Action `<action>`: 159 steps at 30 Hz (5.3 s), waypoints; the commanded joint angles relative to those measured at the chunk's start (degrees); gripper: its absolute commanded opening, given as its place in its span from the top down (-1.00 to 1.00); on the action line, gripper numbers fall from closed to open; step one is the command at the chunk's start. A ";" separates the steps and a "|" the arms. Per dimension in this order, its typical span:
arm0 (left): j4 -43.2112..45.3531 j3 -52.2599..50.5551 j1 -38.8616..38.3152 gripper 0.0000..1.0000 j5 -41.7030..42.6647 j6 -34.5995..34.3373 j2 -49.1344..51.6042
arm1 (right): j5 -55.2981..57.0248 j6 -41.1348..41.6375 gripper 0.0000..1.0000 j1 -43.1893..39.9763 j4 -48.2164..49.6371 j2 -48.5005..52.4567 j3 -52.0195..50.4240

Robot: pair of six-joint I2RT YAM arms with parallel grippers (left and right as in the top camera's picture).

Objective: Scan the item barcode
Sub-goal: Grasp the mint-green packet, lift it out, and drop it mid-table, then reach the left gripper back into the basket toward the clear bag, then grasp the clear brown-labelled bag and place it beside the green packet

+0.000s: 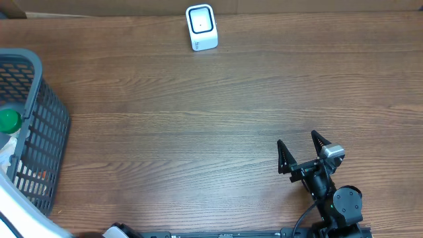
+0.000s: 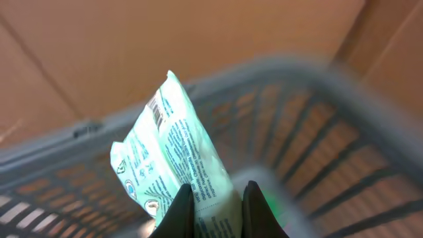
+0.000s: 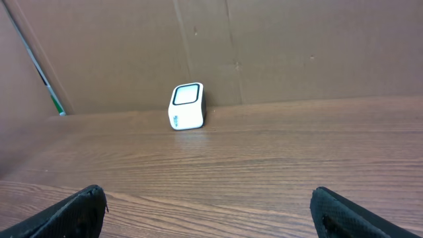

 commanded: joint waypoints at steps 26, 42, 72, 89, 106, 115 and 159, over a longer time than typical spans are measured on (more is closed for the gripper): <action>-28.52 1.81 -74.12 0.91 -2.99 -21.75 22.23 | 0.35 -0.24 -1.00 0.44 0.33 -0.37 -0.59; -20.24 7.63 -80.11 -0.42 -0.46 -21.14 30.32 | 0.35 -0.24 -1.00 0.44 0.33 -0.37 -0.59; -38.66 9.60 0.90 -0.35 6.91 -9.62 9.55 | 0.35 -0.24 -1.00 0.44 0.33 -0.37 -0.59; -9.97 -16.55 5.31 -0.44 3.58 9.73 15.21 | 0.35 -0.24 -1.00 0.44 0.33 -0.37 -0.59; -6.56 -16.55 5.40 -0.21 -15.39 3.76 29.05 | 0.37 -0.24 -1.00 0.44 0.33 -0.37 -0.59; -5.75 -15.58 5.25 0.91 -18.69 2.12 29.00 | 0.35 -0.24 -1.00 0.44 0.33 -0.37 -0.59; -26.97 -4.00 -46.42 0.91 48.89 -5.05 1.66 | 0.35 -0.24 -1.00 0.44 0.33 -0.37 -0.59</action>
